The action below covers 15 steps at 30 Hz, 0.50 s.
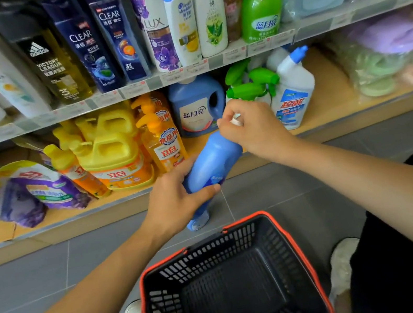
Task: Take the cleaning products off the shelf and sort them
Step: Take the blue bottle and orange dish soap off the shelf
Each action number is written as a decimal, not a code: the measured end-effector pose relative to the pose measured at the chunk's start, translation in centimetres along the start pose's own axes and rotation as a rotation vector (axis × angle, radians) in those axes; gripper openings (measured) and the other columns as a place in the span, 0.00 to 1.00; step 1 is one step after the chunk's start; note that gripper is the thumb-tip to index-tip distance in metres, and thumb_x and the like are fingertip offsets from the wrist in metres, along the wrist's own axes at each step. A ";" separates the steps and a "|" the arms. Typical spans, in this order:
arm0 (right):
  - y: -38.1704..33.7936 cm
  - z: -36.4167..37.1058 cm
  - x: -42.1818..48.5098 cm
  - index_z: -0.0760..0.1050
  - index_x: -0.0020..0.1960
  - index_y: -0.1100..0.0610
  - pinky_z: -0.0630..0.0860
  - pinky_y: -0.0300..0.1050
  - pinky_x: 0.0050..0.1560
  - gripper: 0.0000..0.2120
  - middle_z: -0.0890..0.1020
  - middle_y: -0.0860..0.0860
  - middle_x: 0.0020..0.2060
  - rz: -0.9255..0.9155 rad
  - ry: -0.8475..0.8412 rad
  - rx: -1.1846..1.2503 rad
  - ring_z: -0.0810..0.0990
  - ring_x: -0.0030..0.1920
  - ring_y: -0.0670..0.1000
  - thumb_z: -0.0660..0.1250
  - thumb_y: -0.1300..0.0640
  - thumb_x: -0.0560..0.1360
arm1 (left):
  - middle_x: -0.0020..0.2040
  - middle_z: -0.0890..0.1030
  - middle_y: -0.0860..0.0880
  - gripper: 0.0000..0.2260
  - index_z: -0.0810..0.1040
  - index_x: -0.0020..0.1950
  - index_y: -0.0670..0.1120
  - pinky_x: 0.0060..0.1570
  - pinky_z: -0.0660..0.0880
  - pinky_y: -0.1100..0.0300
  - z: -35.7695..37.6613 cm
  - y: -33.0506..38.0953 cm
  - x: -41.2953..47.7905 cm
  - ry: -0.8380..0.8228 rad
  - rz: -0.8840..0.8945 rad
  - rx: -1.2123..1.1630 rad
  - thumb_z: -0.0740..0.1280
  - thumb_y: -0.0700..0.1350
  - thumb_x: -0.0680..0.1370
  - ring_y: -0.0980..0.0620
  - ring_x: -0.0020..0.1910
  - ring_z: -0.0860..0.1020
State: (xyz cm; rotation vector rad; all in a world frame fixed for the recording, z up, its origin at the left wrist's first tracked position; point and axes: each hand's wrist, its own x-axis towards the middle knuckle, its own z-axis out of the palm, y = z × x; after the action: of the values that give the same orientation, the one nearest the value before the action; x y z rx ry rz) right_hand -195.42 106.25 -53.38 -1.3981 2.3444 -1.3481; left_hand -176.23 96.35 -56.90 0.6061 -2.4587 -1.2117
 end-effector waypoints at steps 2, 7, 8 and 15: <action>0.0 0.1 -0.1 0.73 0.38 0.53 0.65 0.50 0.34 0.10 0.74 0.54 0.28 -0.002 0.013 -0.009 0.70 0.31 0.54 0.70 0.53 0.76 | 0.55 0.85 0.55 0.25 0.78 0.67 0.53 0.53 0.79 0.47 -0.2 -0.1 0.0 0.027 0.011 0.041 0.78 0.49 0.71 0.50 0.54 0.82; -0.7 -0.8 -0.9 0.74 0.42 0.59 0.62 0.38 0.31 0.12 0.69 0.47 0.25 -0.179 -0.033 0.068 0.67 0.29 0.48 0.68 0.51 0.78 | 0.55 0.86 0.47 0.21 0.81 0.62 0.45 0.54 0.81 0.55 -1.3 -0.1 0.2 -0.139 -0.052 -0.370 0.78 0.37 0.71 0.50 0.54 0.83; -0.9 -1.0 -1.0 0.75 0.44 0.61 0.62 0.36 0.31 0.14 0.70 0.47 0.26 -0.214 -0.046 0.063 0.68 0.30 0.47 0.67 0.50 0.78 | 0.55 0.86 0.45 0.20 0.81 0.62 0.43 0.53 0.81 0.56 -1.6 0.0 0.1 -0.176 -0.092 -0.453 0.78 0.36 0.71 0.50 0.54 0.84; -0.9 -1.8 -1.3 0.75 0.44 0.59 0.70 0.51 0.32 0.13 0.75 0.52 0.30 -0.410 -0.102 -0.019 0.71 0.31 0.54 0.62 0.50 0.77 | 0.60 0.81 0.33 0.21 0.77 0.65 0.35 0.57 0.80 0.45 -2.2 0.2 -0.4 -0.410 -0.184 -0.603 0.73 0.36 0.72 0.41 0.56 0.81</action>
State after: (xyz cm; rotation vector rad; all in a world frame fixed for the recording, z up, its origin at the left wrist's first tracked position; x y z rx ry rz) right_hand -194.94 108.21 -52.13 -1.9829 2.0855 -1.3000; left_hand -174.92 95.21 -55.46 0.4417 -2.1657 -2.2149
